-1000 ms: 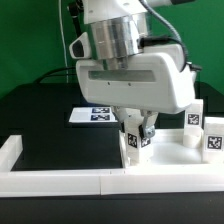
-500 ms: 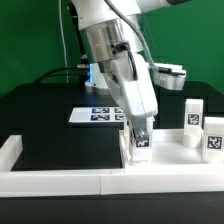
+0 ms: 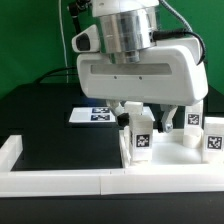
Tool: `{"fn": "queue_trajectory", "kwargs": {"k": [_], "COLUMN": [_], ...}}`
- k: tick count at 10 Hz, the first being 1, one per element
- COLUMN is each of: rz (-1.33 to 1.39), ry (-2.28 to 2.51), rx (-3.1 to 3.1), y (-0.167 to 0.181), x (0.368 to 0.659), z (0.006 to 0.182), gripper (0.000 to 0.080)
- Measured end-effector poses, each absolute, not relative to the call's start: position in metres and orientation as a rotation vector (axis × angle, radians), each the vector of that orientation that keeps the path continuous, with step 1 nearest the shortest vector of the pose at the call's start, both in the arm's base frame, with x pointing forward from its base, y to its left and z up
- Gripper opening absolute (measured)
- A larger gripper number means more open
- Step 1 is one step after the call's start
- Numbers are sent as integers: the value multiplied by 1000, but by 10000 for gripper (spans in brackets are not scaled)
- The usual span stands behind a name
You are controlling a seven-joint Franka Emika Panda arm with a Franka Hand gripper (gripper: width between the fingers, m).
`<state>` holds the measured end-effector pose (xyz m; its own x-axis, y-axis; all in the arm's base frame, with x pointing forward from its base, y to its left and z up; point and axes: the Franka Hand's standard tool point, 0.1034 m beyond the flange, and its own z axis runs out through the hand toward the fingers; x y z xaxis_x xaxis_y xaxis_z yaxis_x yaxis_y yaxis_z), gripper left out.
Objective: Assemble square table
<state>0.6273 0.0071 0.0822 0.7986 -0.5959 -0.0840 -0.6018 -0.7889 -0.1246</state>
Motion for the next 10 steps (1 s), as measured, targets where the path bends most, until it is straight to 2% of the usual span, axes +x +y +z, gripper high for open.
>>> {"fn": "queue_trajectory", "kwargs": {"k": [4,5,6,7,8,9,10], "rz": [-91,-85,-85,-84,-84,-77,-73], "ry": [19,96,94,97,160,311,409], "rx": [-3065,-3055,-3055,-3055,-3054,-3041,-3029], "y": [16,17,17,17,14,12,11], "x": [635,635,635,635,635,635,635], "z": [83,83,83,82,83,82,82], "gripper": [649,649,553,416,416,308,308]}}
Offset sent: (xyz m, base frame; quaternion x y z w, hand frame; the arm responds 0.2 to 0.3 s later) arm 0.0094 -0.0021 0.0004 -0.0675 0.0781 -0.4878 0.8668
